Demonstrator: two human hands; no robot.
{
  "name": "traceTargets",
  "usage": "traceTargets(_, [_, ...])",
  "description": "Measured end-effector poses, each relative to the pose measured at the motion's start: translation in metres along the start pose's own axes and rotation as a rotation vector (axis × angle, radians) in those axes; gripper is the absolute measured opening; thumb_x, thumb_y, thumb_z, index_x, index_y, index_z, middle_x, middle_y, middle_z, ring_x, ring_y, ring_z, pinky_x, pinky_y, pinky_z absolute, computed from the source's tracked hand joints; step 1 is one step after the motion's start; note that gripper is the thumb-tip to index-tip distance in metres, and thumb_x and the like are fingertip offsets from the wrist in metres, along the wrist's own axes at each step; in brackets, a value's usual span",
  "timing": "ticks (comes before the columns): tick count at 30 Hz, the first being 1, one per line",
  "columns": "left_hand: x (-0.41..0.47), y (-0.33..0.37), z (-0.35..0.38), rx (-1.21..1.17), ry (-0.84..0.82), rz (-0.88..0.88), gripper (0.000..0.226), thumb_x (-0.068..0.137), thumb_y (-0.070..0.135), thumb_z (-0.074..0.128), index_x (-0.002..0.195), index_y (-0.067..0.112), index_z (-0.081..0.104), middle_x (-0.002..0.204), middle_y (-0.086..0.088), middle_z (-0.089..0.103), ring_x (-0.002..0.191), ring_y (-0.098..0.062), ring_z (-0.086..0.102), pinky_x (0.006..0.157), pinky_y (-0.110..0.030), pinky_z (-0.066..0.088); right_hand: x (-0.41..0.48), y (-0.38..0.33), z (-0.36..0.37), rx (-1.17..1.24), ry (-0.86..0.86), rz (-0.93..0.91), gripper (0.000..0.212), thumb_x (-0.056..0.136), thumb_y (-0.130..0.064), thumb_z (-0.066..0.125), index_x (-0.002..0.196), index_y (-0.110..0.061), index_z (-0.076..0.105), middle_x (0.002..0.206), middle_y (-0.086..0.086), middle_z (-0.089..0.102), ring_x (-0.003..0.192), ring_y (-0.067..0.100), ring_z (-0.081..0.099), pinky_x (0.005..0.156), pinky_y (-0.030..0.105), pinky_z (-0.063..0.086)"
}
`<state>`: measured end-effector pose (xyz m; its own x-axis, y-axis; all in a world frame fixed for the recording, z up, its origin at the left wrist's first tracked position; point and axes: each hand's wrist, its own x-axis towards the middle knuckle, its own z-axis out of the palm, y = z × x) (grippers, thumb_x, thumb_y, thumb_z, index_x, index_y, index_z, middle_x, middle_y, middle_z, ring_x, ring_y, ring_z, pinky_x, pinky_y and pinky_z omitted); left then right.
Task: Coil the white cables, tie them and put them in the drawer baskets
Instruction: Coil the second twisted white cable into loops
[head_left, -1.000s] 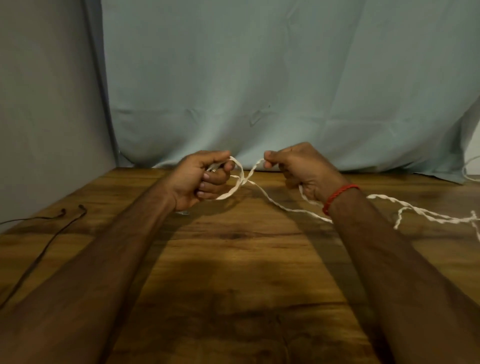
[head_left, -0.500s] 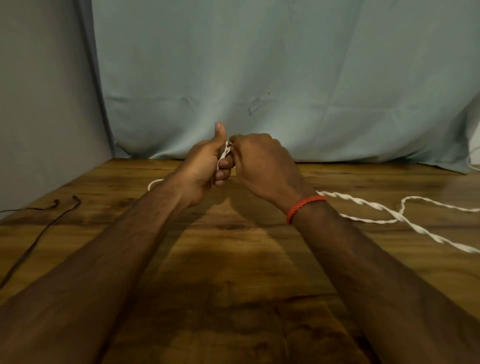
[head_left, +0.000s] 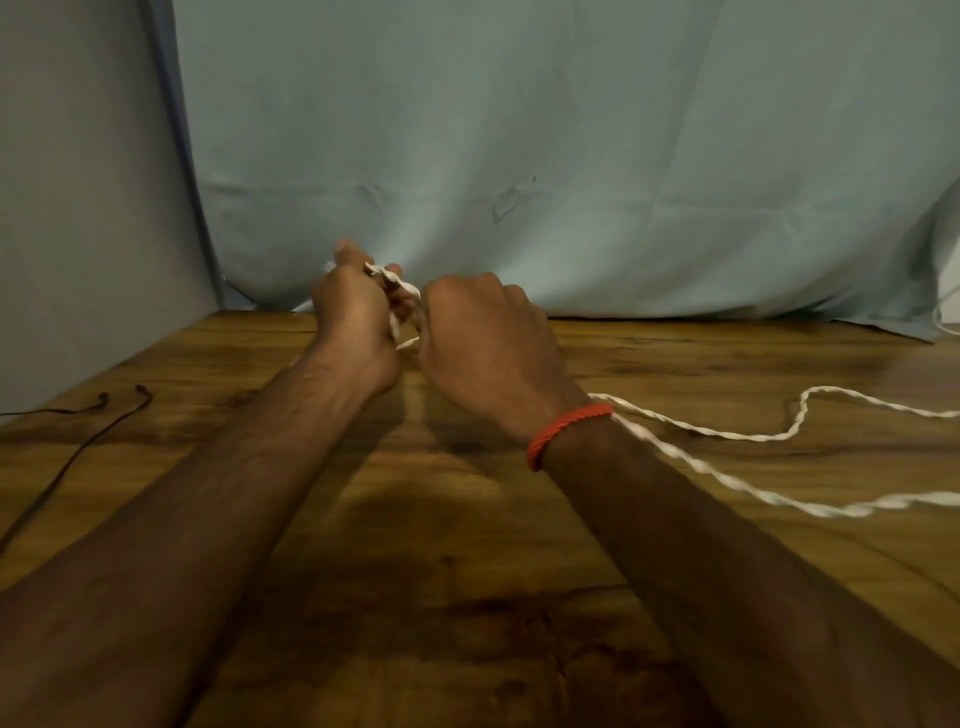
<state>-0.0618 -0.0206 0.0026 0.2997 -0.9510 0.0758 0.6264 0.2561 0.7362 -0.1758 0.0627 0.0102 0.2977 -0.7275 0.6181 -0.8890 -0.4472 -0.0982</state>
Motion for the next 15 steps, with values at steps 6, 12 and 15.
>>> traceTargets(6, [0.008, 0.014, -0.007, -0.212, -0.037, -0.111, 0.045, 0.108, 0.037, 0.030, 0.068, 0.021, 0.042, 0.055, 0.004, 0.049, 0.044, -0.010, 0.052, 0.057, -0.024, 0.045, 0.008, 0.012, 0.023, 1.027, -0.487, 0.339, 0.013, 0.106, -0.010, 0.045, 0.096, -0.011, 0.053, 0.078, 0.013, 0.064, 0.052, 0.019, 0.064, 0.048, 0.030, 0.056])
traceTargets(12, [0.005, 0.035, -0.014, -0.427, -0.296, -0.234, 0.052, 0.105, 0.038, 0.031, 0.059, 0.020, 0.046, 0.040, 0.009, 0.029, 0.030, -0.007, 0.026, 0.030, -0.019, 0.019, 0.010, 0.045, 0.023, 1.131, -0.753, 0.224, 0.017, 0.106, -0.017, 0.047, 0.107, -0.007, 0.061, 0.055, 0.000, 0.059, 0.037, 0.003, 0.044, 0.033, 0.014, 0.031])
traceTargets(15, [0.005, 0.045, -0.021, -0.438, -0.398, -0.205, 0.051, 0.104, 0.037, 0.032, 0.061, 0.016, 0.051, 0.040, 0.008, 0.030, 0.030, -0.008, 0.026, 0.032, -0.019, 0.016, 0.009, 0.070, 0.022, 0.879, -0.887, 0.177, 0.039, 0.107, -0.032, 0.043, 0.111, -0.002, 0.069, 0.055, -0.001, 0.055, 0.038, 0.005, 0.039, 0.036, 0.017, 0.030])
